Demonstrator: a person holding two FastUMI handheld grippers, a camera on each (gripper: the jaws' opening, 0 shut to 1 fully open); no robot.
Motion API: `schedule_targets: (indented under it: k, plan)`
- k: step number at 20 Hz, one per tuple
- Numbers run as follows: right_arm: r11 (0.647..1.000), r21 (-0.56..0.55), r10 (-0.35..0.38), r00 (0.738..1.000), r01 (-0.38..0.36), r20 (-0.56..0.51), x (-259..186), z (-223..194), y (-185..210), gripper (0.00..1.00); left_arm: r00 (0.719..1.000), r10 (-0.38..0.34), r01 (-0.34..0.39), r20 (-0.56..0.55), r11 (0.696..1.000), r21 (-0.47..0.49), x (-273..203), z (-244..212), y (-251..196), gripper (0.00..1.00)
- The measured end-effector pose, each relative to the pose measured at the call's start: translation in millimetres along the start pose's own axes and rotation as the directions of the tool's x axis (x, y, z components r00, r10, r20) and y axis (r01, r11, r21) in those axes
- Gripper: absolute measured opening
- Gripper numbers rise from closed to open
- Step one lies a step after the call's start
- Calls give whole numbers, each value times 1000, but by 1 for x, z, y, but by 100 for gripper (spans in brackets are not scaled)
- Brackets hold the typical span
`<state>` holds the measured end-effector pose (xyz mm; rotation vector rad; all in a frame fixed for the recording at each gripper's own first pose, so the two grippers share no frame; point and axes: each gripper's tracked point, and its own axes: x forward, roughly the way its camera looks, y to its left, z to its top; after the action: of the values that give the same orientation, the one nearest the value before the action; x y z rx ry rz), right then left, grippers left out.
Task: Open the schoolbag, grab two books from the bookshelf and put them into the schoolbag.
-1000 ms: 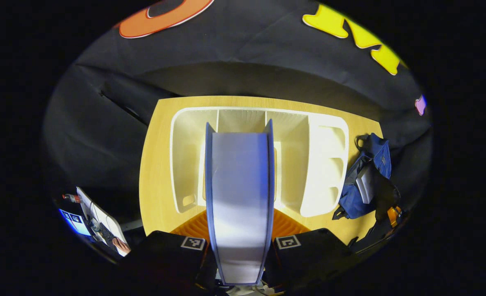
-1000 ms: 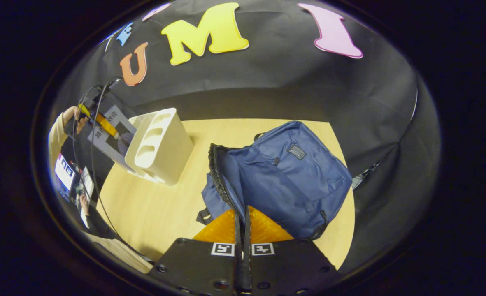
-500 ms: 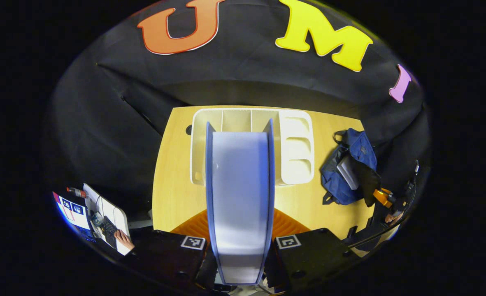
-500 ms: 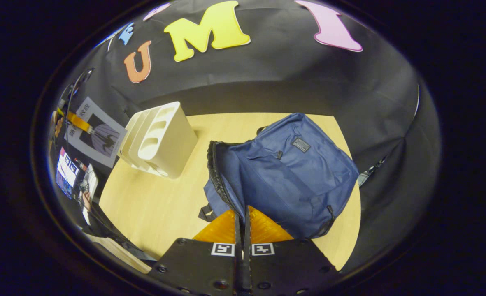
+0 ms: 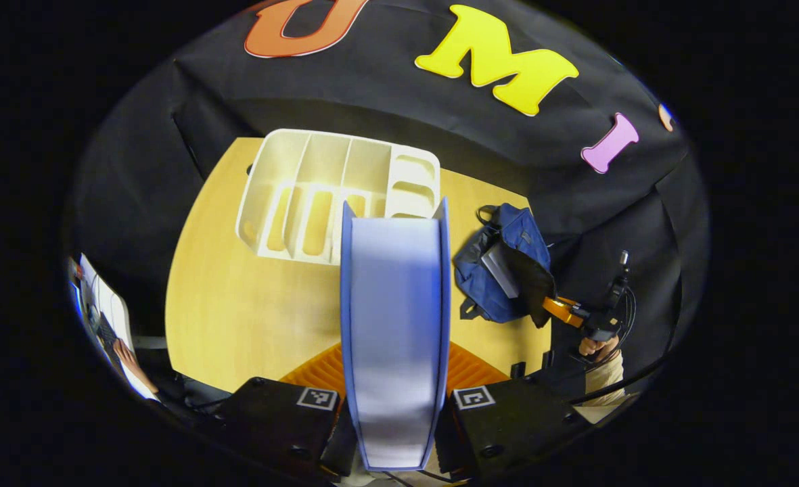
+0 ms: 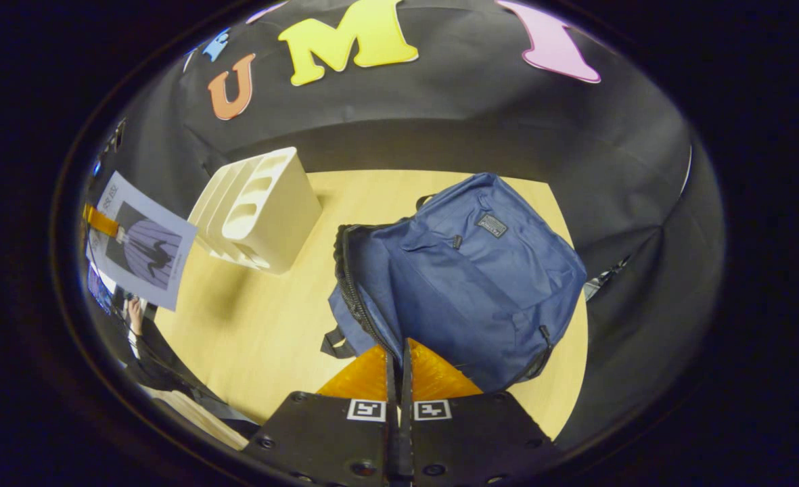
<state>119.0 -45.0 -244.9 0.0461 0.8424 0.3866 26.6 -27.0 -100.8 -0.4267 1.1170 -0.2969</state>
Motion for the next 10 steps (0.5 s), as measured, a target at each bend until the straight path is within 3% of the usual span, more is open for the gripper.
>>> schedule_targets:
  k: [4, 5, 6, 10]
  plan:
    - [999, 18, -31, 1000, 31, -5, 0, 4, -4, 0, 984, -176, 175, 4, 983, -58, 23, -27, -48, 48]
    - [999, 20, -40, 999, 40, -4, -1, 6, -5, 0, 977, -213, 213, 19, 975, -59, 29, -28, -60, 52]
    - [999, 16, -48, 999, 48, -4, -3, 8, -4, 1, 970, -243, 244, 22, 968, -63, 36, -31, -69, 48]
    - [994, -5, -106, 994, 106, 4, -10, 26, -9, 1, 945, -326, 325, 11, 938, -120, 66, -43, -93, 48]
